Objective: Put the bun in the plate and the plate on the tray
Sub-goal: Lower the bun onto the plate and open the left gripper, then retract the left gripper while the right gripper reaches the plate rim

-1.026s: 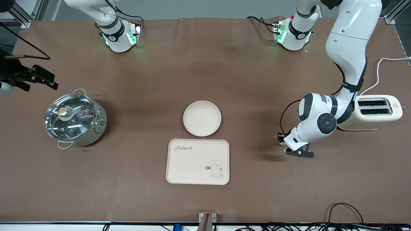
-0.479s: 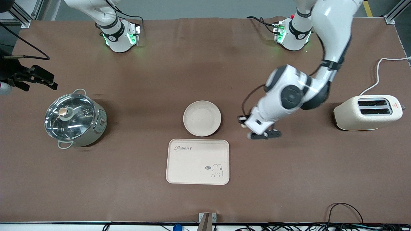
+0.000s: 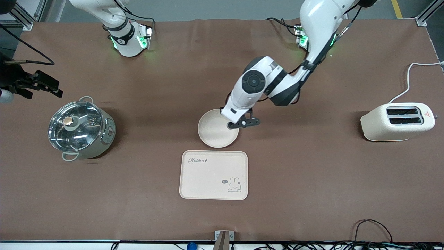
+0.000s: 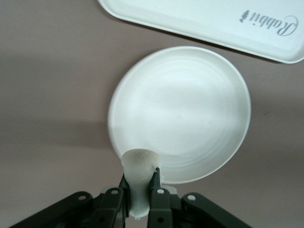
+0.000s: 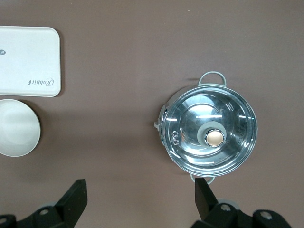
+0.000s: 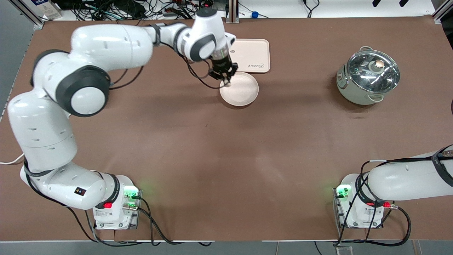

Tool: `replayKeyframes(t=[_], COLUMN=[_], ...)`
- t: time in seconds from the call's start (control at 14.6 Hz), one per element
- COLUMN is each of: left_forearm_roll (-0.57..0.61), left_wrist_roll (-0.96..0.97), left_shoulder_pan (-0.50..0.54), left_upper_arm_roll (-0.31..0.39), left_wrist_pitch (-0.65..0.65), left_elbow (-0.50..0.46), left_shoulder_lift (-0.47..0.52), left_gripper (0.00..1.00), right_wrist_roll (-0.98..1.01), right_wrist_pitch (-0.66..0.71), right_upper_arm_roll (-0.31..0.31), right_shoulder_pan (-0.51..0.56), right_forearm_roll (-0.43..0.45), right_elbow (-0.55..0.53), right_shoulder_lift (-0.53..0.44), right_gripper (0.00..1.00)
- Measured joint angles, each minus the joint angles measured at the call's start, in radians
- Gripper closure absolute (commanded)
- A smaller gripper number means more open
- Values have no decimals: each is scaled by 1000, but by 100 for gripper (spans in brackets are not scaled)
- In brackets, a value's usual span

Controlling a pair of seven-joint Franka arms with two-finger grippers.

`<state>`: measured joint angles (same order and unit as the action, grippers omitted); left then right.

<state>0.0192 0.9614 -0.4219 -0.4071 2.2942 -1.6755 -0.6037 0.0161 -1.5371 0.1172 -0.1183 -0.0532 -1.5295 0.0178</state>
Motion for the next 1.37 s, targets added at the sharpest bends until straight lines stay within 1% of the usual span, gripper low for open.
replayKeyframes(t=[0.07,0.14,0.21,0.34,0.48,0.68,0.82,0.89,0.96,1.09,1.23,1.37], left_forearm_roll=[1,1,1,10,26,48,57,60,66,70,70,70], left_wrist_roll=[15,22,22,22,32,47,47,46,34,-79,-251,-420], left_shoulder_pan=[-12,-18,-19,-17,-17,-11,-2,7,25,96,211,340], left_upper_arm_roll=[2,4,5,8,8,8,10,15,19,22,21,21], left_wrist_pitch=[49,93,128,173,181,166,116,51,-43,-247,-381,-455], left_elbow=[-1,-1,0,1,8,25,43,72,114,213,266,274], left_shoulder_lift=[-33,-65,-92,-122,-125,-118,-103,-90,-70,-7,76,156], left_gripper=[55,26,1,0,0,0,0,0,0,0,0,0], right_wrist_roll=[0,0,0,0,0,0,0,0,-1,-1,-3,-6], right_wrist_pitch=[0,-2,-10,-35,-48,-57,-58,-58,-57,-57,-56,-59], right_upper_arm_roll=[-1,-1,-2,-2,-2,-2,-2,-2,-3,-3,-3,-3], right_shoulder_pan=[-5,-13,-21,-29,-31,-47,-62,-71,-81,-104,-124,-132], right_forearm_roll=[-4,-12,-24,-47,-54,-63,-64,-65,-69,-88,-131,-204], right_elbow=[0,-1,-1,-1,-1,10,17,20,21,21,21,20], right_shoulder_lift=[7,18,32,65,98,141,160,166,171,183,203,240], right_gripper=[0,0,0,0,0,0,0,0,0,0,0,0])
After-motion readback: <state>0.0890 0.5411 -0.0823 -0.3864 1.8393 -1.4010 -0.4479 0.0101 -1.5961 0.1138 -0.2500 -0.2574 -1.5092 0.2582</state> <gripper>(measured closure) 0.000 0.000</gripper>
